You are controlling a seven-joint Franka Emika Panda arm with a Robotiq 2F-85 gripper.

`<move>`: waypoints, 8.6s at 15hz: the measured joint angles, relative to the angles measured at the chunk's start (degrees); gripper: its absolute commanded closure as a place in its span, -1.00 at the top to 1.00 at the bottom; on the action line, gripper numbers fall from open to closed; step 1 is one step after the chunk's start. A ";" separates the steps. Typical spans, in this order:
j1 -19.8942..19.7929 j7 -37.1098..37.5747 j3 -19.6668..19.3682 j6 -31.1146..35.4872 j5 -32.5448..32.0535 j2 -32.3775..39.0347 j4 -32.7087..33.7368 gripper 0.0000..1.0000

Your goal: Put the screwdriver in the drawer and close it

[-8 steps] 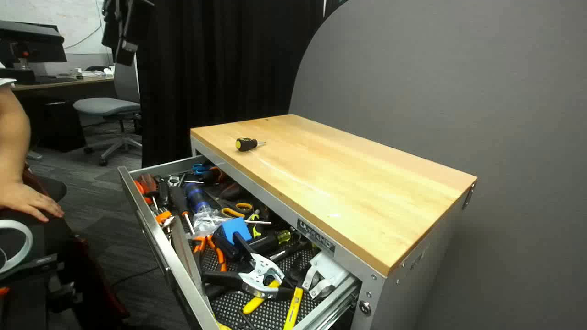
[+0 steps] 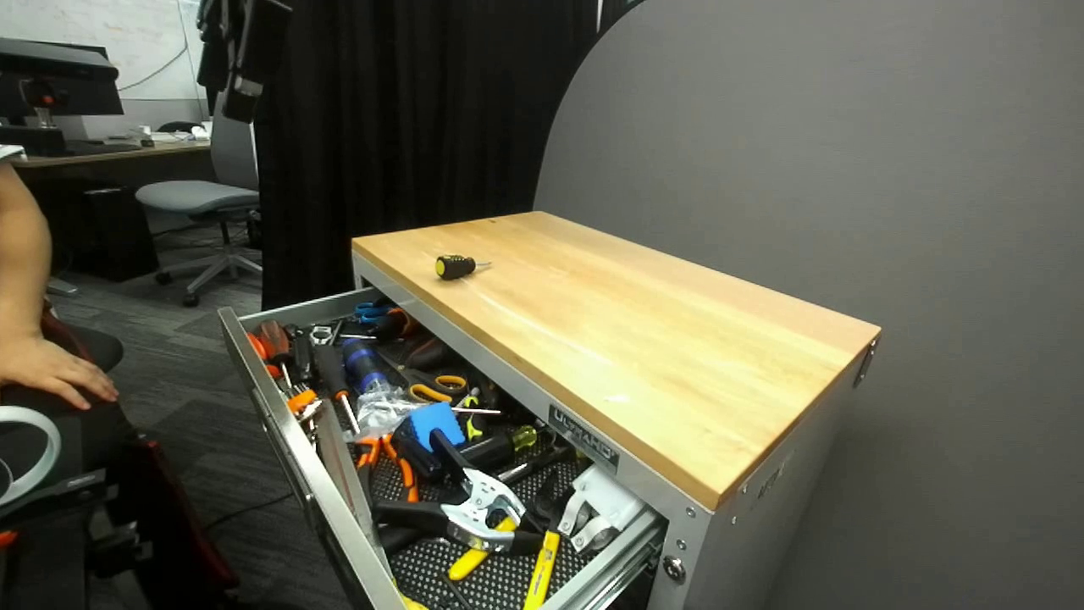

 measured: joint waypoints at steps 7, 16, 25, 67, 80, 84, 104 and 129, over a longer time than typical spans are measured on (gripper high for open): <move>1.33 5.25 5.91 19.29 -4.93 18.01 4.29 1.00; 8.45 21.26 1.06 27.18 -28.77 41.13 23.87 1.00; 10.09 27.24 -3.05 26.86 -32.03 45.01 27.19 -0.30; 5.97 31.45 3.11 17.82 -20.74 25.25 -3.91 -0.96; 10.94 55.48 -5.11 36.40 -52.35 40.97 6.53 -0.99; 11.50 59.65 -5.84 34.10 -57.21 41.81 6.46 -0.99; 1.43 19.57 0.77 23.04 -12.17 21.41 -14.94 -0.97; 11.45 48.66 -1.25 46.69 -45.00 35.10 -4.55 -1.00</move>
